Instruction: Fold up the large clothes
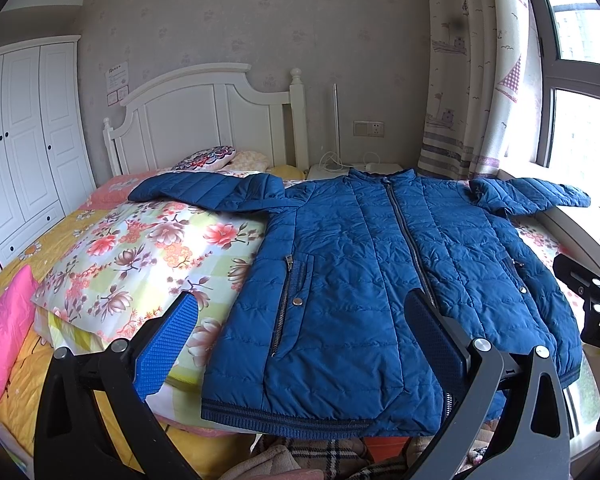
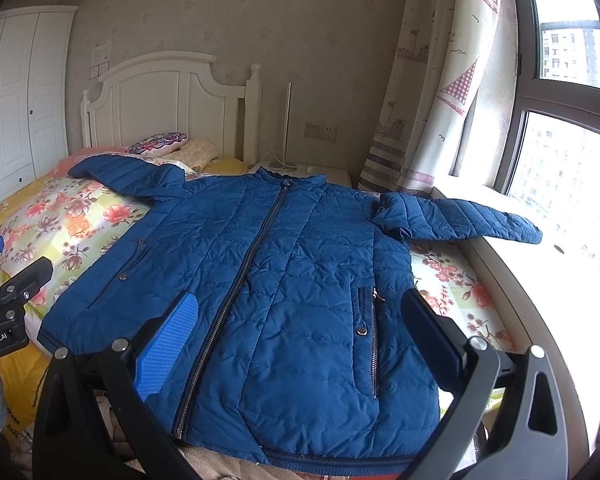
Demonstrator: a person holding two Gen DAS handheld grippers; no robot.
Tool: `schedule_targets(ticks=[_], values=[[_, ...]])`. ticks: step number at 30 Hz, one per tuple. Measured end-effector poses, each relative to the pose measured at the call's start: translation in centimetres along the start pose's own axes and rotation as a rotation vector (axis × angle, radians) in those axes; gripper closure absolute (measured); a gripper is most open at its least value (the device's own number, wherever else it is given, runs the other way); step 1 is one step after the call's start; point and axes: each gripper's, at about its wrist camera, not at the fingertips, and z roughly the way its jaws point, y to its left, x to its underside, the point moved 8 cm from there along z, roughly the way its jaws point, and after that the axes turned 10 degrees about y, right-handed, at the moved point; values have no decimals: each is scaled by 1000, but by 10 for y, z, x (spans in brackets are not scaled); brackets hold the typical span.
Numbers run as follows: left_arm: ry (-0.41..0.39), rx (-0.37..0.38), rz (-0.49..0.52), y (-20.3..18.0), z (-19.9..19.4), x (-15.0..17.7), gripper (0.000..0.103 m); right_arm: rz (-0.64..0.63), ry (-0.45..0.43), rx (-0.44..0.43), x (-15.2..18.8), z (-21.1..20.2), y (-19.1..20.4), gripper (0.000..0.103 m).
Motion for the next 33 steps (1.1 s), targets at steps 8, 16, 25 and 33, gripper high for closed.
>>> schedule_targets(ticks=[8, 16, 25, 33], values=[[11, 2, 13, -2, 5, 2, 4, 16, 7, -2, 1, 3, -6, 2], [53, 21, 66, -18, 37, -18, 4, 38, 4, -24, -10, 36, -17, 2], [307, 47, 158, -55, 221, -81, 4, 368, 237, 59, -40, 187, -144, 2], [398, 136, 113, -62, 329, -108, 4, 727, 283, 199, -75, 296, -296, 2]])
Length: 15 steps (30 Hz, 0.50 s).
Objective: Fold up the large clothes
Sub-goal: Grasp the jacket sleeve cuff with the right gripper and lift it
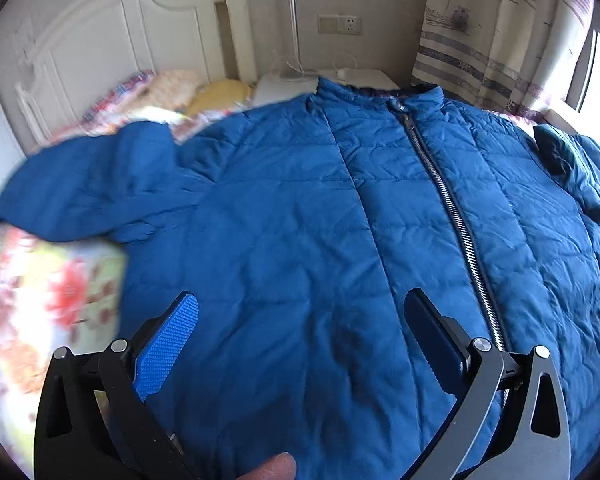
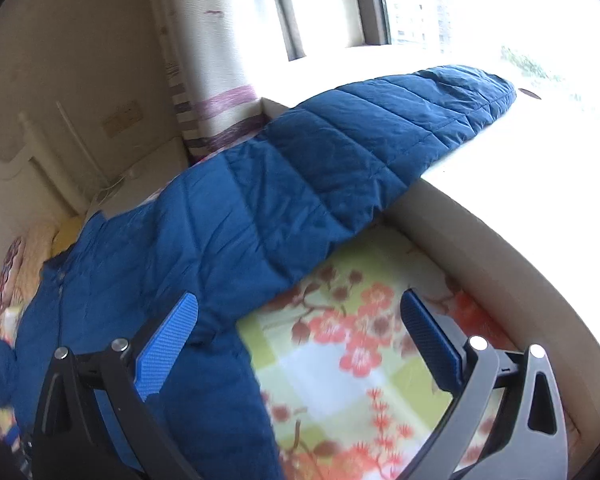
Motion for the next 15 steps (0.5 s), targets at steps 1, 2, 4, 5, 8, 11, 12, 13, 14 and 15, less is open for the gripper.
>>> schedule_targets(ticks=[1, 2, 4, 5, 8, 11, 12, 13, 14, 15], values=[[12, 18, 7, 0, 8, 1, 4, 33, 11, 10, -8, 10, -3, 2], [33, 41, 14, 1, 17, 4, 4, 64, 27, 15, -15, 22, -7, 2], [12, 112, -11, 5, 20, 6, 4, 97, 52, 27, -22, 40, -11, 5], [4, 138, -23, 6, 19, 5, 4, 103, 64, 37, -25, 50, -11, 6], [-5, 159, -36, 7, 21, 4, 4, 101, 76, 41, -33, 71, -9, 15], [8, 105, -7, 3, 25, 6, 4, 114, 30, -17, -44, 73, -5, 54], [10, 93, -1, 1, 26, 6, 4, 120, -9, -25, -49, 68, -5, 75], [13, 84, 3, 0, 26, 5, 4, 112, -74, -35, -55, 55, 0, 86], [13, 83, 3, 0, 27, 5, 4, 86, -138, -34, -59, 39, 9, 86], [14, 88, -1, 1, 26, 5, 4, 56, -182, -27, -60, 27, 16, 88]])
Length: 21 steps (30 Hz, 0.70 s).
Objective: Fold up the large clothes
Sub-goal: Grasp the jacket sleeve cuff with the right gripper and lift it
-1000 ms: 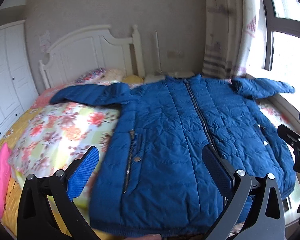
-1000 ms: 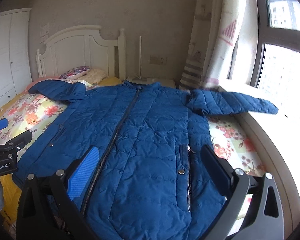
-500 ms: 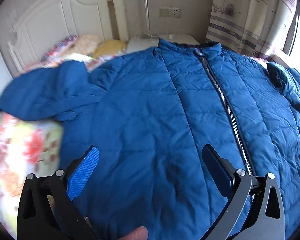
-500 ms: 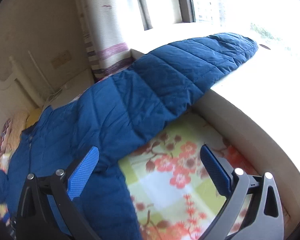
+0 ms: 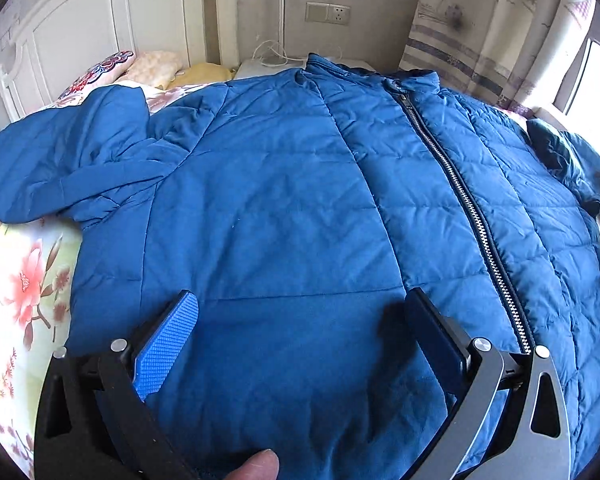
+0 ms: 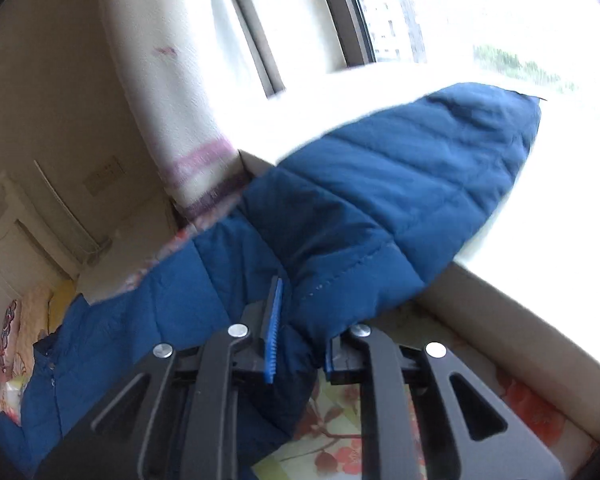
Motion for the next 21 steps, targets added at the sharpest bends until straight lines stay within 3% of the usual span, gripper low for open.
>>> schedule_targets(ticks=[3, 6, 8, 9, 10, 11, 12, 13, 15, 17, 21], values=[[-3, 10, -5, 2, -1, 0, 4, -276, -135, -67, 5, -49, 78, 90], [-3, 10, -6, 3, -1, -1, 4, -593, -146, -114, 55, -72, 154, 89], [-4, 12, -6, 3, -1, 0, 4, -791, -19, -135, 115, -59, 194, 78], [-4, 14, -7, 3, -2, -1, 4, -875, 138, -167, 157, -39, 208, 53], [-4, 15, -8, 3, -1, -2, 4, -920, 245, -176, 191, -28, 210, 35], [-5, 18, -9, 3, -1, -2, 4, -950, 315, -165, 218, -18, 208, 33], [-6, 20, -10, 3, -2, -1, 4, -966, 303, -131, 231, -15, 206, 33], [-7, 23, -11, 3, -2, -2, 4, -960, 271, -126, 231, -22, 205, 32], [-8, 27, -13, 4, -2, -1, 4, -857, 323, -195, 223, -37, 191, 31], [-7, 24, -12, 3, -2, -1, 4, -676, 325, -312, 208, -65, 159, 31], [0, 2, -1, 2, 0, -1, 4, -287, 220, -346, 155, -93, 64, 30]])
